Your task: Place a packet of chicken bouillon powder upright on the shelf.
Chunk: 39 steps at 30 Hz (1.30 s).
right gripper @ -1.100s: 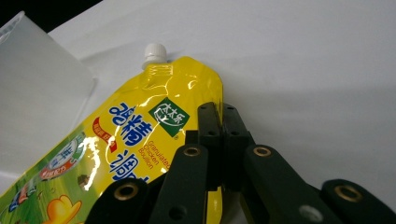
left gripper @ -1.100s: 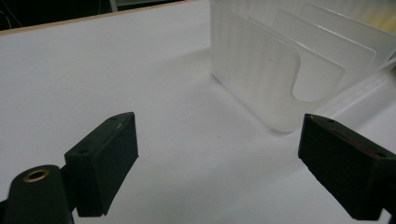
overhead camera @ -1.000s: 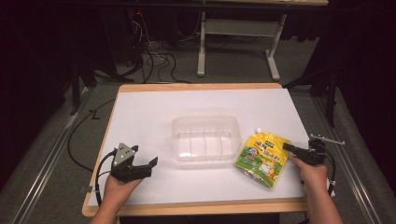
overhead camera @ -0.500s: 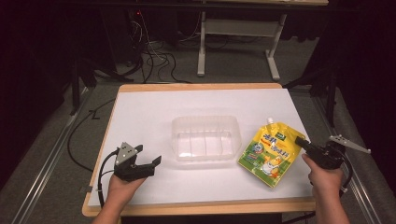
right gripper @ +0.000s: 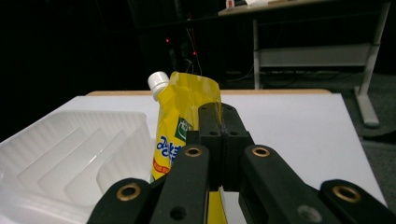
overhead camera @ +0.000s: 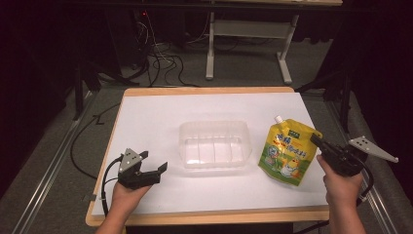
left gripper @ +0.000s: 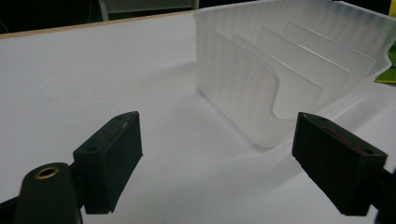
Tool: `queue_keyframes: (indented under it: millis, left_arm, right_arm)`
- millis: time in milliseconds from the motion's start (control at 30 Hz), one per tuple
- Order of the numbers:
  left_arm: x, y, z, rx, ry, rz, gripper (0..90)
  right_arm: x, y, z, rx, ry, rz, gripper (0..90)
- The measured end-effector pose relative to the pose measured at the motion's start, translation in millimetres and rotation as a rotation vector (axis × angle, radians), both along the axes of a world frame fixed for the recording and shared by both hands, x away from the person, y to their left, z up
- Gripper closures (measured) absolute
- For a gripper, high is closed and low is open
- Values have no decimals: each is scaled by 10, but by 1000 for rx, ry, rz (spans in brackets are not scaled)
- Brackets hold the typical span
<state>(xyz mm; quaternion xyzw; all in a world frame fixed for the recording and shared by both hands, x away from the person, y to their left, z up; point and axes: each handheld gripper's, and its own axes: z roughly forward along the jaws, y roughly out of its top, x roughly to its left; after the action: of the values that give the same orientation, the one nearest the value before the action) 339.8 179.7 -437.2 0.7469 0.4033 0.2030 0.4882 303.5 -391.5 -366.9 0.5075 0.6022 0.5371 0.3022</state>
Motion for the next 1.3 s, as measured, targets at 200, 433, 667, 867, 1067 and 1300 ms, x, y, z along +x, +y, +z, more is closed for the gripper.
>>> queue_keyframes:
  millis: [200, 433, 667, 867, 1067, 1300]
  left_arm:
    - [-31, -3, -3, -8, 5, -5, 191]
    - [20, -86, -27, -13, 23, -34, 234]
    - [86, -176, -31, -25, 26, -57, 248]
    - [118, -264, -34, -29, 24, -66, 250]
    - [150, -366, -50, -18, 12, -62, 250]
    - [276, -526, -119, -6, 1, -35, 258]
  right_arm:
    - [0, 5, 102, -31, -87, -68, 900]
    - [-68, -33, 46, -42, -88, -83, 900]
    - [-205, 26, -25, -60, -86, -68, 900]
    - [-303, 114, -60, -102, -75, -65, 892]
    - [-329, 184, -95, -127, -57, -64, 812]
    - [-231, 181, -252, -110, 26, -94, 531]
